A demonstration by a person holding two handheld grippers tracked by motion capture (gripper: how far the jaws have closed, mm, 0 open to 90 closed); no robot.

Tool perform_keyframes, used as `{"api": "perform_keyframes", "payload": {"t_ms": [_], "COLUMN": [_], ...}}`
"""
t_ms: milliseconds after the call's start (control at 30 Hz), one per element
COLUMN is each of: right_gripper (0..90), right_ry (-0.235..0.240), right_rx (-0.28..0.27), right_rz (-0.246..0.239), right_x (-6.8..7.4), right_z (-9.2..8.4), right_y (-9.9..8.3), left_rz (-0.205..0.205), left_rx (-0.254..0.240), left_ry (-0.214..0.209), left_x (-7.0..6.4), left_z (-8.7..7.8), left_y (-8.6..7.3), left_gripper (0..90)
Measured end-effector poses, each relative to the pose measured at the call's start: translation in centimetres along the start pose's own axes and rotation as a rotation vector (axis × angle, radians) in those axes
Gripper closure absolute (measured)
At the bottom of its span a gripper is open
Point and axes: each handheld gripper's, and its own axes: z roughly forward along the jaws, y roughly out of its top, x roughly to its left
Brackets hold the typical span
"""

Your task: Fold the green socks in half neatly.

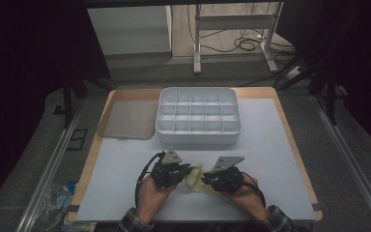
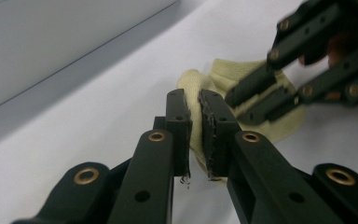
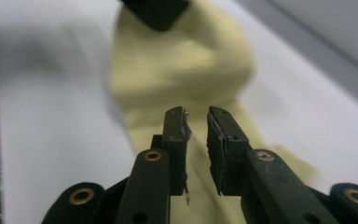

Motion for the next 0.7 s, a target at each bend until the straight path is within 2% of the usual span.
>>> {"api": "perform_keyframes", "payload": {"t_ms": [300,500,700], "right_gripper": [72.6,71.1,71.6], "right_ry": [-0.092,-0.123,-0.127], "right_rx": [-0.013,0.011,0.046], "right_rz": [0.029,0.042,0.064], "right_x": [-2.1,-2.8,-3.1], "right_z": [-2.2,-2.1,-1.5], "right_y": [-0.5,-1.3,-2.4], "left_rz": [0.01,0.02,0.034], "left_rx": [0.006,0.012,0.02], "left_ry": [-0.009,-0.017,-0.027], "left_x": [-0.4,-0.8,-1.3], "left_z": [0.6,1.2,1.8], "left_y": [0.8,1.2,1.6], "left_gripper": [82.0,81.9,81.8]}}
